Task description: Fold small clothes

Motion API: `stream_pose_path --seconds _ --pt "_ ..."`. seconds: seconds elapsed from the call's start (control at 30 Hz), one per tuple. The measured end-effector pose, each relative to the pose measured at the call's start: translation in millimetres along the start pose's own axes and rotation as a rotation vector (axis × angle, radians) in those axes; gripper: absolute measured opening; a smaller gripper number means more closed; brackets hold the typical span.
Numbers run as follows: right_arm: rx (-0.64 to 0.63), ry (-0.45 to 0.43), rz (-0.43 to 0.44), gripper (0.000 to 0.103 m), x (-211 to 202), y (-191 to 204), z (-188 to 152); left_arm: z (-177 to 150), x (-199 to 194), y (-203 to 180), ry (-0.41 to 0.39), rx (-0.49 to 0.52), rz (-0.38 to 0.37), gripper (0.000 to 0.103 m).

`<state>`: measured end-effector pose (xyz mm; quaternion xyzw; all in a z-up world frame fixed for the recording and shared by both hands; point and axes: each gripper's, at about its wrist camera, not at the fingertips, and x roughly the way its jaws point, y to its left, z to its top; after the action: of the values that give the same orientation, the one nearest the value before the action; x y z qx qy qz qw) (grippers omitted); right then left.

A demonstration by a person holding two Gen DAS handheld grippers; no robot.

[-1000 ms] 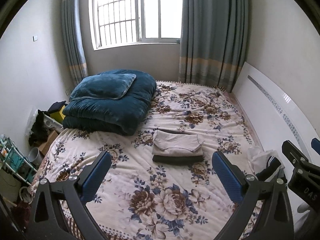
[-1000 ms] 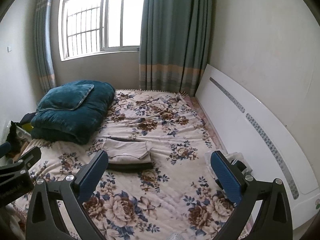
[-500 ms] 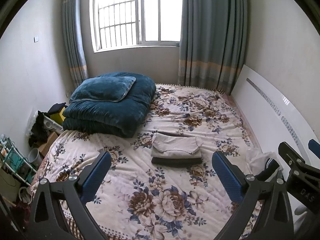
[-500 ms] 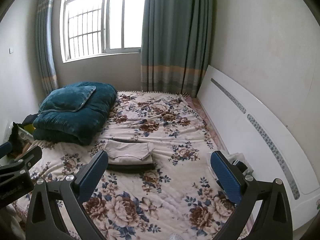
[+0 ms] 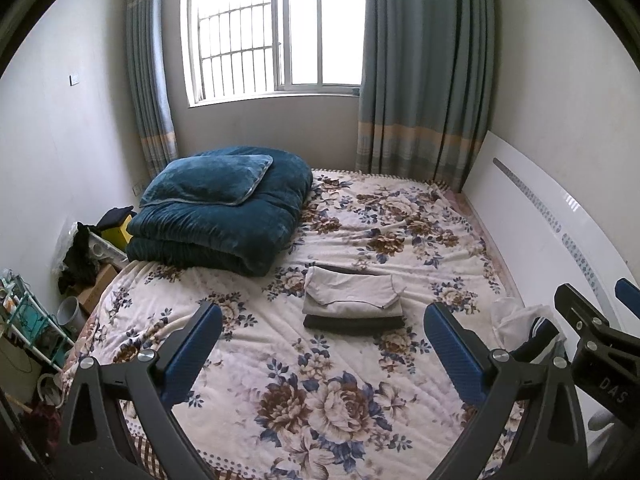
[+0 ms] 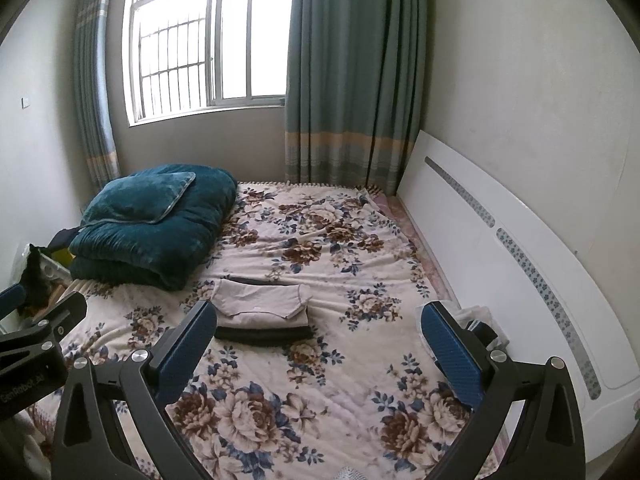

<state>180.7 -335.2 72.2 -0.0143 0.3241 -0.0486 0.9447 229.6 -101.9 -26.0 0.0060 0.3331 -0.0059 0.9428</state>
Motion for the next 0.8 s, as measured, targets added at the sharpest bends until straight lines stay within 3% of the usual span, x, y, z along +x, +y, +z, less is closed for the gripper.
stream_pose_path --seconds 0.8 --pt "-0.001 -0.008 0.017 0.103 -4.3 6.8 -5.4 -3.6 -5.1 2.6 -0.010 -0.003 0.018 0.103"
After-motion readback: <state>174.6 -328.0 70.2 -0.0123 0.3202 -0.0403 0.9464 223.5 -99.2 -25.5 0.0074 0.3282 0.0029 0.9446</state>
